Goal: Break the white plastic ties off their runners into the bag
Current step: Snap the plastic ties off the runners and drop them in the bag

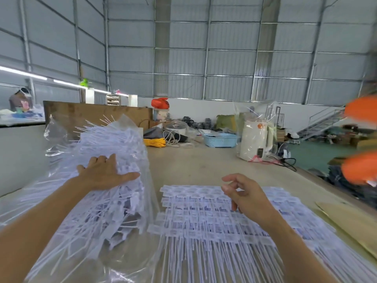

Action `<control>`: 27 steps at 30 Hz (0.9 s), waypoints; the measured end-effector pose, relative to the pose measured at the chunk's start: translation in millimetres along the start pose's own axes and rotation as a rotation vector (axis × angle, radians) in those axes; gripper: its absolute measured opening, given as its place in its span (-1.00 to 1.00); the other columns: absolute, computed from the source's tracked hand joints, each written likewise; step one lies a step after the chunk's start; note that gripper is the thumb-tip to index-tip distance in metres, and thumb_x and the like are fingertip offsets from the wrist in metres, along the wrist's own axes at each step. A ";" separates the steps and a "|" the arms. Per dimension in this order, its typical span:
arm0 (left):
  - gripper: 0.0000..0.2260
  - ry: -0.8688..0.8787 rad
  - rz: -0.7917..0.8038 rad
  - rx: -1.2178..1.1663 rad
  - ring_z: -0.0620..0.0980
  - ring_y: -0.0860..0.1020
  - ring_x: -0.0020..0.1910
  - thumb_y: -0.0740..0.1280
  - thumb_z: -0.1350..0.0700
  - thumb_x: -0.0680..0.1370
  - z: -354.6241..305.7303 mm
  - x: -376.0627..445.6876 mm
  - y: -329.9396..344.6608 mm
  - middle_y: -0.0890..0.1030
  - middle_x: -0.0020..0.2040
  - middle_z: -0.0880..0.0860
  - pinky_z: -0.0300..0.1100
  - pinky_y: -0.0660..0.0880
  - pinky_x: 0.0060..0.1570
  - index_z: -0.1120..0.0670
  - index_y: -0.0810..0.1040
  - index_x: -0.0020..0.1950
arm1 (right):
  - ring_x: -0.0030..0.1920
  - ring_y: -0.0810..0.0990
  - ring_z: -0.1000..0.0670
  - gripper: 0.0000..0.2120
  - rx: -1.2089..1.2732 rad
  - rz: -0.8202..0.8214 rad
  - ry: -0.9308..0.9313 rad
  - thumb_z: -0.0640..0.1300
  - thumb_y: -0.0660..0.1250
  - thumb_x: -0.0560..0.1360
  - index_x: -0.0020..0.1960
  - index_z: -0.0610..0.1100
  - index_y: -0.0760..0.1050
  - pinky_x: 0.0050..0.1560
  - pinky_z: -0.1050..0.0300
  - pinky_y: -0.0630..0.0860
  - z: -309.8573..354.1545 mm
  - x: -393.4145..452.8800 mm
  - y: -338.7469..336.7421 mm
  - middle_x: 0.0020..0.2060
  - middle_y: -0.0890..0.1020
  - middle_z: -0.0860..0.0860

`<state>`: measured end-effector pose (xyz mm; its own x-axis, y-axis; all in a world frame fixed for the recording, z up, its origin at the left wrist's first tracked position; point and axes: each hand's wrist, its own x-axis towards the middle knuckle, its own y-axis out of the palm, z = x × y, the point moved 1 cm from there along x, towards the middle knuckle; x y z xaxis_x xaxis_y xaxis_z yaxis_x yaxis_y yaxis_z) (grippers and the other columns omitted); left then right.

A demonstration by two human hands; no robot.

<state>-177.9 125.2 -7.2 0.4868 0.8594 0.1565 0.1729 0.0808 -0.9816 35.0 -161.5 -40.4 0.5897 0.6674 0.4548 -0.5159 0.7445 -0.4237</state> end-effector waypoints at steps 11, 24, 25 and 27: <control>-0.86 0.679 -0.292 -0.449 0.06 0.55 -0.01 0.26 0.28 0.54 -122.8 -75.7 -2.9 0.58 -0.04 0.04 -0.13 0.46 -0.03 0.08 0.56 -0.02 | -0.08 0.53 0.01 -0.81 -0.554 0.086 0.034 -0.04 0.28 0.55 0.10 -0.11 0.52 -0.02 0.13 0.46 -22.9 3.2 -2.3 -0.06 0.55 0.00; -0.75 0.575 -0.087 0.017 0.06 0.50 0.13 0.13 0.00 0.65 -143.1 -23.7 72.3 0.37 0.11 0.03 -0.11 0.41 0.11 0.05 0.54 0.17 | 0.21 0.44 -0.09 -0.72 -0.723 0.188 0.110 0.01 0.24 0.56 0.20 -0.10 0.49 0.21 0.01 0.44 -31.2 3.4 -1.9 0.17 0.48 -0.06; -0.73 0.585 -0.081 -0.003 0.05 0.50 0.13 0.14 -0.03 0.64 -140.7 -24.9 71.6 0.37 0.16 0.03 -0.11 0.41 0.13 0.05 0.55 0.18 | 0.19 0.46 -0.08 -0.72 -0.724 0.175 0.113 0.01 0.24 0.56 0.19 -0.10 0.50 0.20 0.01 0.45 -30.0 3.3 -2.2 0.16 0.48 -0.06; -0.72 0.582 -0.067 0.002 0.05 0.45 0.17 0.17 -0.06 0.62 -138.0 -26.0 70.3 0.39 0.21 0.04 -0.07 0.39 0.18 0.06 0.53 0.20 | 0.17 0.47 -0.07 -0.74 -0.728 0.154 0.120 0.00 0.24 0.56 0.18 -0.09 0.50 0.19 0.02 0.46 -28.9 3.0 -3.0 0.16 0.48 -0.06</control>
<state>-60.2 38.8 -65.2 0.8650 0.4338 0.2522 0.2183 0.1274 -0.9675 56.3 -162.2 -60.4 0.6296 0.7257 0.2776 -0.0815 0.4170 -0.9052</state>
